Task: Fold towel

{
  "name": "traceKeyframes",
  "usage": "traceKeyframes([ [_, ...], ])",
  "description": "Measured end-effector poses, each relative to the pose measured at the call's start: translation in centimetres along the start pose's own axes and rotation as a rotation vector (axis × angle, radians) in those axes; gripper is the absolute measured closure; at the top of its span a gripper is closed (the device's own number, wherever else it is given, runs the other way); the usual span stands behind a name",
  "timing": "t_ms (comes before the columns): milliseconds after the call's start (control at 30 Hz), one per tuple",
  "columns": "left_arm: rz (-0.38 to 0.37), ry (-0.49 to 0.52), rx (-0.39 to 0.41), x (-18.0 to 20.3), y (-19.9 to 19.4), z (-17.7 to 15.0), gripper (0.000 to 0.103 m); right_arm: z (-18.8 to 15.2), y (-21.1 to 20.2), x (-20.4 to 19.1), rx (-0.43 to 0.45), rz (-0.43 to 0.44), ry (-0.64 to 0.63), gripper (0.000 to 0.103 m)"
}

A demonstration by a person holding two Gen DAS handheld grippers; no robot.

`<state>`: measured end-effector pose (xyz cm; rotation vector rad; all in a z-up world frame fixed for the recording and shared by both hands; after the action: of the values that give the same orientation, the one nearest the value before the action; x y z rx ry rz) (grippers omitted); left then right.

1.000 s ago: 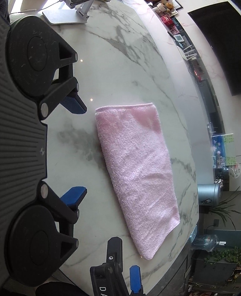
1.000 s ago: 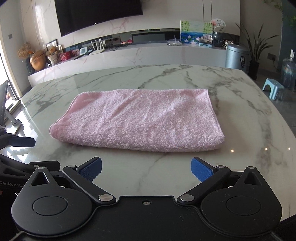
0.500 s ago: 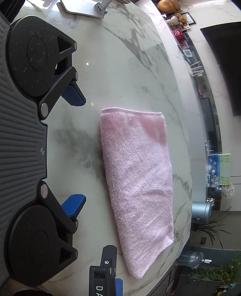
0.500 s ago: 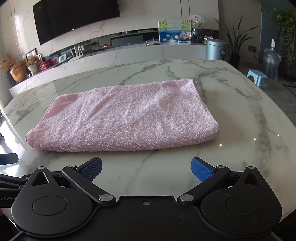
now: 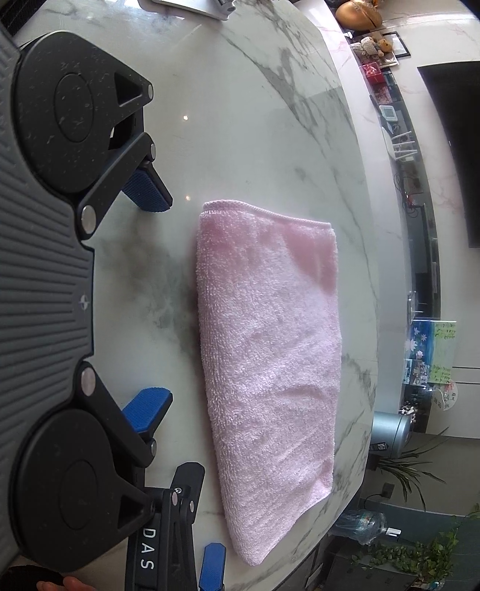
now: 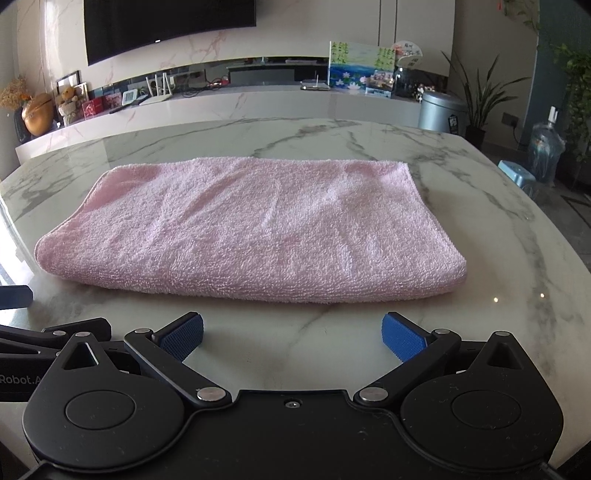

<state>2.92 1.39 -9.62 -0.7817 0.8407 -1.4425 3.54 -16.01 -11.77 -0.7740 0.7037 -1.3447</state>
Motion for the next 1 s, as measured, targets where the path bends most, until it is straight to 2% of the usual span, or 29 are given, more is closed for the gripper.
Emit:
traceKeyframes([
  [533, -0.012, 0.013, -0.008, -0.3, 2.8, 4.7, 0.000, 4.5, 3.1, 0.6, -0.004, -0.002, 0.000, 0.000],
  [767, -0.002, -0.007, 0.047, -1.1, 3.9, 6.1, 0.000, 6.5, 4.7, 0.0, 0.020, -0.003, -0.001, 0.000],
  [1000, 0.012, -0.030, 0.099, -1.5, 4.1, 6.3, 0.000, 6.7, 5.1, -0.3, 0.043, -0.016, 0.018, 0.000],
])
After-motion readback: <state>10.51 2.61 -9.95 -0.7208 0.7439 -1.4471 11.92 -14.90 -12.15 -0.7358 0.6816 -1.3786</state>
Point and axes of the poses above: each gripper's, at about its wrist camera, not at the fingertips, and y roughly the way its jaws point, x to its right, z to its top, the point moved 8 cm from there along y, roughly the way its jaws point, and after that the axes turned 13 degrees about -x, right-handed, at the moved point
